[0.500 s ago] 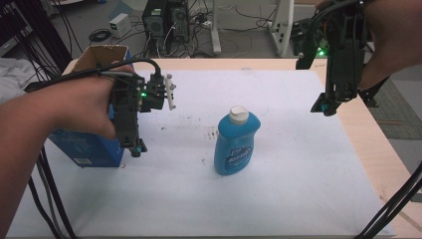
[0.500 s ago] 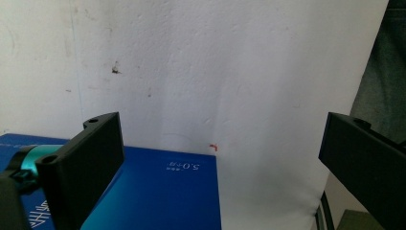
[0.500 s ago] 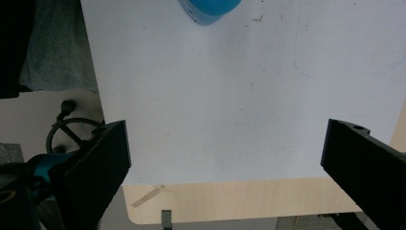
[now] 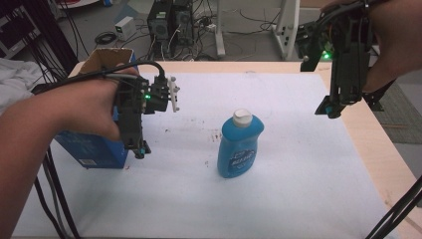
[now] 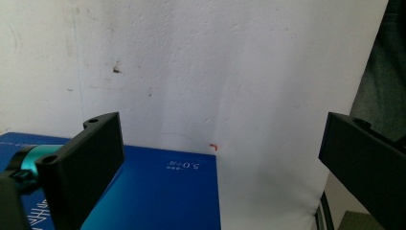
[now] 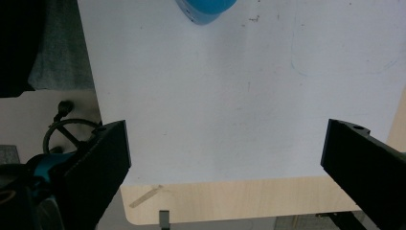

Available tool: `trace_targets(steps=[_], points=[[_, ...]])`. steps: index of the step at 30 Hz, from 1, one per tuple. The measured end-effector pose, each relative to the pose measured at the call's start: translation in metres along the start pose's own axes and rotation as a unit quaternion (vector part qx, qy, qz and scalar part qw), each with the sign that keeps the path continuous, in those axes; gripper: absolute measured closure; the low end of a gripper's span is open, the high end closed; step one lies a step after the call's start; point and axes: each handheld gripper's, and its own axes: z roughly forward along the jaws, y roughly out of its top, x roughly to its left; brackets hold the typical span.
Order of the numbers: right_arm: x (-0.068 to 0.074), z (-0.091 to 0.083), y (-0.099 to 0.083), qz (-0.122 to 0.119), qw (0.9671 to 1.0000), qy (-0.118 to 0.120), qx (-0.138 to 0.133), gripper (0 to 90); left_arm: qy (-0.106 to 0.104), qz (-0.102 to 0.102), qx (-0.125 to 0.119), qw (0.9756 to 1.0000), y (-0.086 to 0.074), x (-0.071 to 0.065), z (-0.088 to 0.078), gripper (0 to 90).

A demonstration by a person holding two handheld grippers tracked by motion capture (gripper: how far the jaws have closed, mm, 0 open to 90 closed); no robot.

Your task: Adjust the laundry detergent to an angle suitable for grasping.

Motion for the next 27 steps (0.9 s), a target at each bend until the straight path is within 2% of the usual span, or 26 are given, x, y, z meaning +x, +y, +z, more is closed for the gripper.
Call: trace_targets(steps=[6, 14, 18, 27], points=[[0.0, 0.002, -0.001, 0.003, 1.0, -0.001, 0.001, 2.1, 0.001, 0.001, 0.003, 1.0, 0.001, 0.0, 0.0, 1.6], [0.001, 0.001, -0.005, 0.004, 1.0, -0.003, 0.001, 2.1, 0.001, -0.007, -0.007, 1.0, 0.0, -0.002, -0.004, 1.7], [0.001, 0.001, -0.006, 0.004, 1.0, -0.005, 0.001, 2.1, 0.008, -0.015, -0.022, 0.9996, 0.0, -0.004, -0.008, 1.7], [0.003, 0.0, -0.007, 0.001, 1.0, -0.007, -0.003, 2.1, 0.006, -0.018, -0.057, 0.9982, 0.004, -0.011, -0.016, 1.7]])
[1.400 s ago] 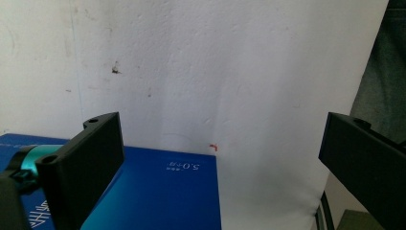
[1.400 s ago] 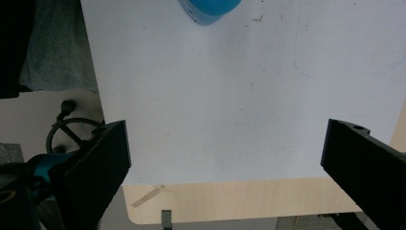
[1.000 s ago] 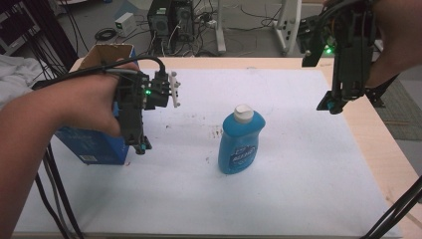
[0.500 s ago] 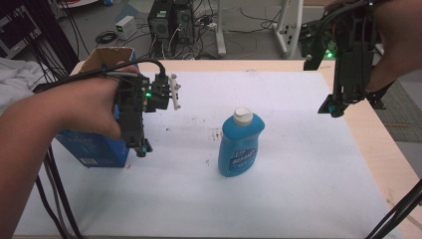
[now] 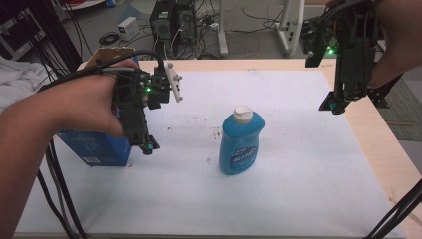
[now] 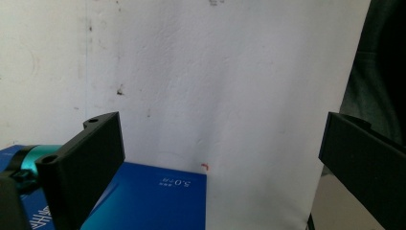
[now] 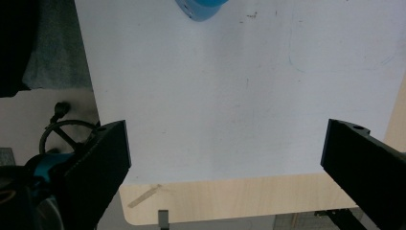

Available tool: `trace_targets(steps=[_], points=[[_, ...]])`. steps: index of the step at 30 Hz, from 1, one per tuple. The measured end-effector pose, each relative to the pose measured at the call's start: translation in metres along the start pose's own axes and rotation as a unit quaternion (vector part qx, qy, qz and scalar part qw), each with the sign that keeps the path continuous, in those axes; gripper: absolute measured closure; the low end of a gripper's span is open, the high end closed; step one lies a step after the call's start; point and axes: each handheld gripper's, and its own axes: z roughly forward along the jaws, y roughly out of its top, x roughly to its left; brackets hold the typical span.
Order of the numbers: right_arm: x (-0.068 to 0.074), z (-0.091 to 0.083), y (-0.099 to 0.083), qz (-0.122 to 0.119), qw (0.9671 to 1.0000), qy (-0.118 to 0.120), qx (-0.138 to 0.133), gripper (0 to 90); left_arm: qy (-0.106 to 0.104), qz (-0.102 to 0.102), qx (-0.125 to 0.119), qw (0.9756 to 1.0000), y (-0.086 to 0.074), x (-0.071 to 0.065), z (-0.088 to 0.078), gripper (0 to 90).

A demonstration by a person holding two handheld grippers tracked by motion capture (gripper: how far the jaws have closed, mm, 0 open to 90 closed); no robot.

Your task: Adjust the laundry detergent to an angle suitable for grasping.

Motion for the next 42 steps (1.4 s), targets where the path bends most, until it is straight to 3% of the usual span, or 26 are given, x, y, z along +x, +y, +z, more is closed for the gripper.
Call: trace_targets(steps=[5, 9, 18, 25, 34, 38, 42], points=[[0.001, -0.001, -0.002, 0.004, 1.0, -0.002, -0.002, 2.1, -0.003, -0.011, -0.027, 0.9996, 0.002, -0.003, -0.004, 1.7], [0.001, -0.001, -0.004, 0.005, 1.0, -0.004, -0.004, 2.1, -0.015, -0.021, -0.059, 0.9979, 0.004, -0.004, -0.007, 1.7], [0.001, -0.001, -0.009, 0.008, 0.9999, -0.006, -0.005, 2.1, -0.019, -0.042, -0.093, 0.9946, 0.014, -0.007, -0.006, 1.7], [0.001, -0.001, -0.011, 0.01, 0.9999, -0.005, -0.006, 2.1, -0.017, -0.071, -0.132, 0.9886, 0.022, -0.01, -0.004, 1.7], [0.0, 0.0, -0.012, 0.01, 0.9999, -0.006, -0.008, 2.1, -0.01, -0.087, -0.156, 0.9838, 0.032, -0.011, 0.0, 1.7], [0.001, 0.0, -0.012, 0.01, 0.9999, -0.007, -0.007, 2.1, -0.013, -0.088, -0.155, 0.9839, 0.037, -0.013, 0.005, 1.7], [0.0, 0.001, -0.013, 0.011, 0.9999, -0.008, -0.006, 2.1, -0.017, -0.094, -0.164, 0.9818, 0.042, -0.016, 0.007, 1.7]])
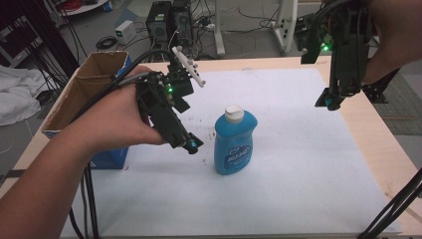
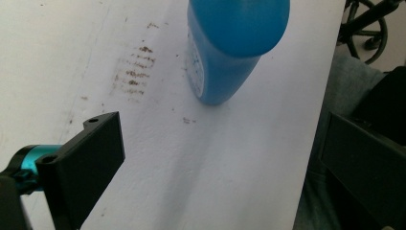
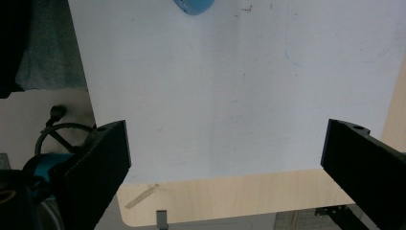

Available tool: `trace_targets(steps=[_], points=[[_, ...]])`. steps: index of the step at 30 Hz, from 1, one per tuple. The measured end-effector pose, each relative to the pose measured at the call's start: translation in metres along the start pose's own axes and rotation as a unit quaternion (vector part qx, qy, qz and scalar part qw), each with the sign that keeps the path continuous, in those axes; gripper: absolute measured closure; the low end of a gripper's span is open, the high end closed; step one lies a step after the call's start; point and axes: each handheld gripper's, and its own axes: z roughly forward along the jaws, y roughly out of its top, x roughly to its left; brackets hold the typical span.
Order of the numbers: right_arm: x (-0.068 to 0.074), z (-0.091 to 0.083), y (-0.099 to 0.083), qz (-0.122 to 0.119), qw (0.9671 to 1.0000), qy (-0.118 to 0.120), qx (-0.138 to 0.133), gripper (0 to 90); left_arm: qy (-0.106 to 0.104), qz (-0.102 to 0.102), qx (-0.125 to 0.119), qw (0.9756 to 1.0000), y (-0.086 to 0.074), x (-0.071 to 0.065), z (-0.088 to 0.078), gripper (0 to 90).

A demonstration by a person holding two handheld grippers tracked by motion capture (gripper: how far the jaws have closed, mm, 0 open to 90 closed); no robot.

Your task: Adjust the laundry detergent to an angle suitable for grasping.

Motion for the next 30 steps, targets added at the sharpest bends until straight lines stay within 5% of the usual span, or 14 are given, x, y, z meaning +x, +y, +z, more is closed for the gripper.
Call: trace_targets(steps=[7, 30], points=[[-0.001, 0.0, -0.002, 0.0, 1.0, 0.0, -0.001, 2.1, 0.003, -0.011, -0.023, 0.9997, 0.012, -0.004, 0.005, 1.6], [0.0, 0.003, -0.006, 0.0, 1.0, 0.002, -0.002, 2.1, 0.021, -0.017, -0.035, 0.999, 0.041, -0.02, 0.037, 1.7]])
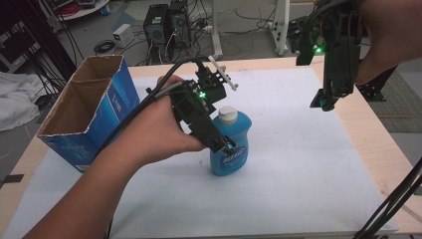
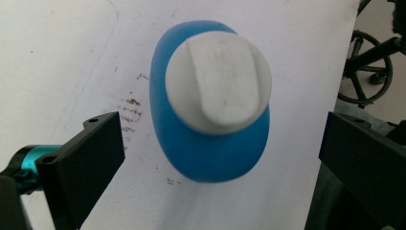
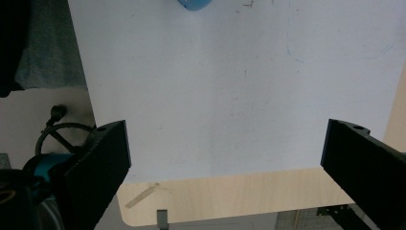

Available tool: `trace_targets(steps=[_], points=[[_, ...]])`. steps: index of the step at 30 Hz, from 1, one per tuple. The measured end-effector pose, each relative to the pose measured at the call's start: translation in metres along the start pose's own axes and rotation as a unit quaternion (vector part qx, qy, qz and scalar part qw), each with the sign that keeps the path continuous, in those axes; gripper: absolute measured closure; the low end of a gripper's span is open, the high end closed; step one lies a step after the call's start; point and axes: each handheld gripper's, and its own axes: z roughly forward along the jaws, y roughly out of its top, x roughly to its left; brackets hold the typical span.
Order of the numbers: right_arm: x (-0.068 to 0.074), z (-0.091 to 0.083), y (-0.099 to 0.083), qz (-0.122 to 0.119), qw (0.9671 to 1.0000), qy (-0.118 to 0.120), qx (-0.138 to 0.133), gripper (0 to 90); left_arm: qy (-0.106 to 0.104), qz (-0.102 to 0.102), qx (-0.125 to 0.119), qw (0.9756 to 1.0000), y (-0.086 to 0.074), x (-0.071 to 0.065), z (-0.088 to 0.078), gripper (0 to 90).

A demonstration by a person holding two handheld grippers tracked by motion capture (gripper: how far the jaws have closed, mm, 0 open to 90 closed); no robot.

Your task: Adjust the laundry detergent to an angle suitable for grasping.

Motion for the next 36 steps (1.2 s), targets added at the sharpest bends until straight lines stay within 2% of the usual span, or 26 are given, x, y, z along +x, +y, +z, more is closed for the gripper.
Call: trace_targets(steps=[4, 8, 12, 22, 24, 25, 26, 28, 33, 36], points=[[0.0, 0.0, -0.001, 0.0, 1.0, -0.001, -0.001, 2.1, 0.014, -0.005, -0.006, 0.9999, 0.004, -0.002, 0.005, 1.7], [0.0, 0.0, -0.002, 0.003, 1.0, -0.001, -0.001, 2.1, 0.019, -0.007, -0.009, 0.9997, 0.006, -0.005, 0.011, 1.7], [0.0, 0.001, -0.002, 0.003, 1.0, 0.0, -0.001, 2.1, 0.021, -0.004, -0.006, 0.9998, 0.008, -0.005, 0.015, 1.7], [-0.001, 0.002, -0.001, 0.006, 1.0, 0.0, 0.0, 2.1, 0.042, -0.005, 0.002, 0.9991, 0.01, -0.005, 0.027, 1.7], [-0.002, 0.003, -0.001, 0.0, 1.0, 0.0, -0.004, 2.1, 0.041, -0.014, -0.009, 0.999, 0.01, -0.006, 0.03, 1.7], [-0.002, 0.003, -0.001, -0.001, 1.0, 0.0, -0.004, 2.1, 0.044, -0.003, 0.001, 0.999, 0.01, -0.005, 0.03, 1.7], [-0.001, 0.002, -0.001, 0.007, 1.0, 0.001, 0.001, 2.1, 0.046, -0.007, -0.003, 0.9989, 0.01, -0.005, 0.031, 1.7], [-0.001, 0.002, 0.0, 0.011, 0.9999, 0.001, 0.002, 2.1, 0.053, 0.002, 0.008, 0.9986, 0.01, -0.004, 0.032, 1.7], [-0.002, 0.003, 0.0, 0.006, 1.0, 0.0, 0.0, 2.1, 0.063, -0.006, 0.006, 0.998, 0.009, -0.002, 0.036, 1.7], [-0.002, 0.003, 0.001, 0.006, 1.0, 0.001, 0.001, 2.1, 0.064, -0.003, 0.009, 0.9979, 0.01, -0.002, 0.037, 1.7]])
